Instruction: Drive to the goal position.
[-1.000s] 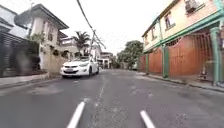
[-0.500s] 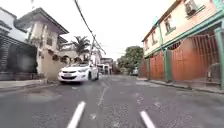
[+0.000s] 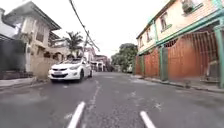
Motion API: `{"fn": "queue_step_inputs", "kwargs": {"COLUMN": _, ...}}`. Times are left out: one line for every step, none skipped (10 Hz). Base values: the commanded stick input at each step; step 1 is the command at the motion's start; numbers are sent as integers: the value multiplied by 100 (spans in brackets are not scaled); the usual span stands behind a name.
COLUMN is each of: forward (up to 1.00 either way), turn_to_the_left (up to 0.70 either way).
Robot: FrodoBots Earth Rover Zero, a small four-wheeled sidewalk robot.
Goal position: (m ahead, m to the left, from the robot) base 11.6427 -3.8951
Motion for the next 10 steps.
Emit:
{"fn": "queue_step_inputs", "kwargs": {"forward": 70, "turn_to_the_left": 0}}
{"fn": "queue_step_inputs", "kwargs": {"forward": 70, "turn_to_the_left": 0}}
{"fn": "queue_step_inputs", "kwargs": {"forward": 70, "turn_to_the_left": 0}}
{"fn": "queue_step_inputs", "kwargs": {"forward": 70, "turn_to_the_left": 0}}
{"fn": "queue_step_inputs", "kwargs": {"forward": 70, "turn_to_the_left": 0}}
{"fn": "queue_step_inputs", "kwargs": {"forward": 70, "turn_to_the_left": 0}}
{"fn": "queue_step_inputs", "kwargs": {"forward": 70, "turn_to_the_left": 0}}
{"fn": "queue_step_inputs", "kwargs": {"forward": 70, "turn_to_the_left": 0}}
{"fn": "queue_step_inputs", "kwargs": {"forward": 70, "turn_to_the_left": 0}}
{"fn": "queue_step_inputs", "kwargs": {"forward": 70, "turn_to_the_left": 0}}
